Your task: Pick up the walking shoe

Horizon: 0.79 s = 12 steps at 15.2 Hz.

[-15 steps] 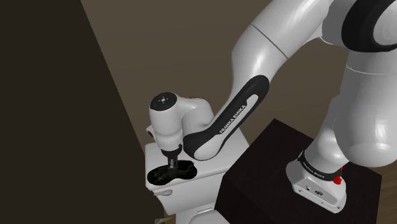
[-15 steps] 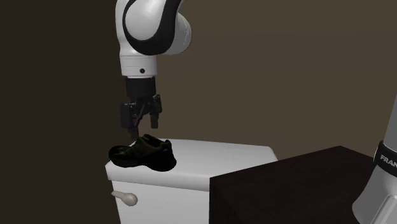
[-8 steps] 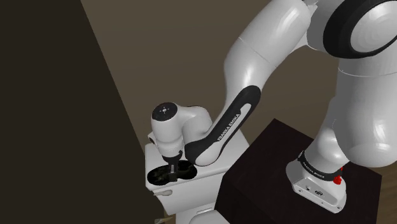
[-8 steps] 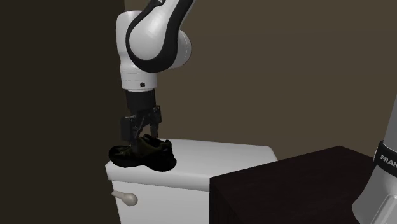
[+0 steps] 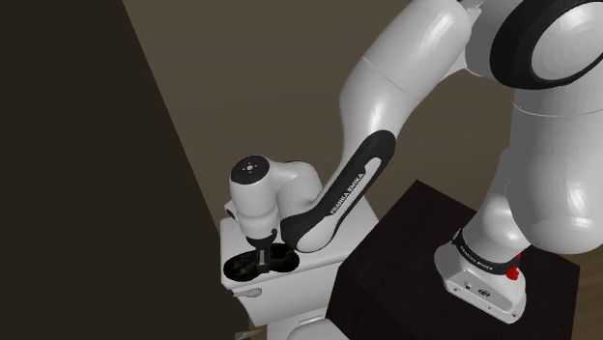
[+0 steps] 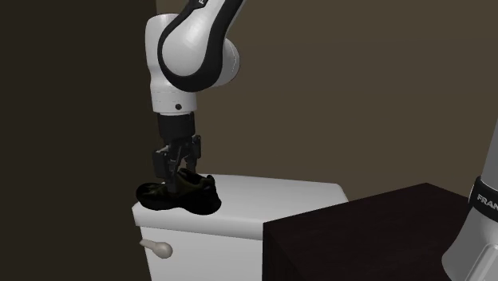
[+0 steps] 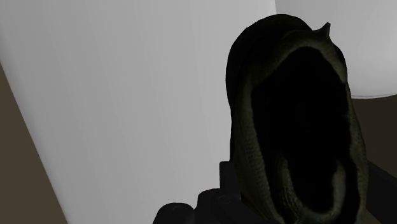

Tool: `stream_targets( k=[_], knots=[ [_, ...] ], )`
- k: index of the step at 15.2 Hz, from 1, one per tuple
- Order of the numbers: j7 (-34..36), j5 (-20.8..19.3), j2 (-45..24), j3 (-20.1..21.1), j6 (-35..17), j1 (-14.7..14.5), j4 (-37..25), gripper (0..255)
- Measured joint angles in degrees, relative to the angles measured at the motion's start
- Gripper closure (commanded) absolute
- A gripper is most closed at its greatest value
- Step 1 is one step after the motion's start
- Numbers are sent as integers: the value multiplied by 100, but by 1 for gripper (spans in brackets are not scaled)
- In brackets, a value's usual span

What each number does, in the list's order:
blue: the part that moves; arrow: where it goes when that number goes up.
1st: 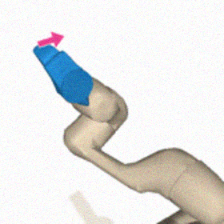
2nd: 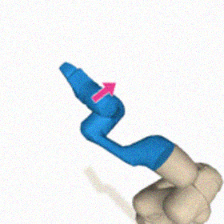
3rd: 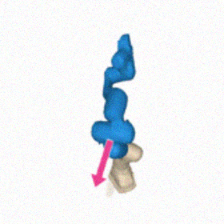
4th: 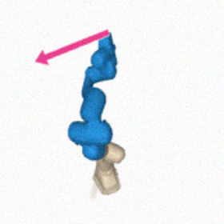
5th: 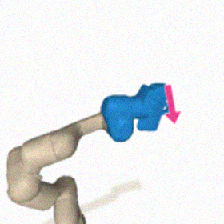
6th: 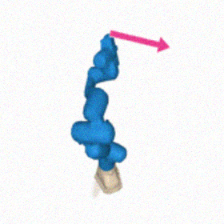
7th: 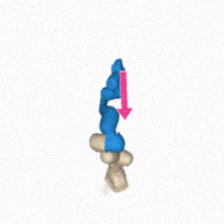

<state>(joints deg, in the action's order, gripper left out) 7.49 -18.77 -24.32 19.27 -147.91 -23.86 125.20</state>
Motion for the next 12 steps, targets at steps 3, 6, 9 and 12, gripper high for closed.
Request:
stream_targets(
  k=[3, 6, 9, 12],
  knots=[
    [-16, 23, 25, 15, 26, 13, 5, 255],
    [-98, 133, 180, 89, 160, 70, 22, 255],
    [-194, 262, 367, 171, 317, 133, 38, 255],
    [-297, 415, 579, 261, 519, 190, 32, 255]
  ],
)
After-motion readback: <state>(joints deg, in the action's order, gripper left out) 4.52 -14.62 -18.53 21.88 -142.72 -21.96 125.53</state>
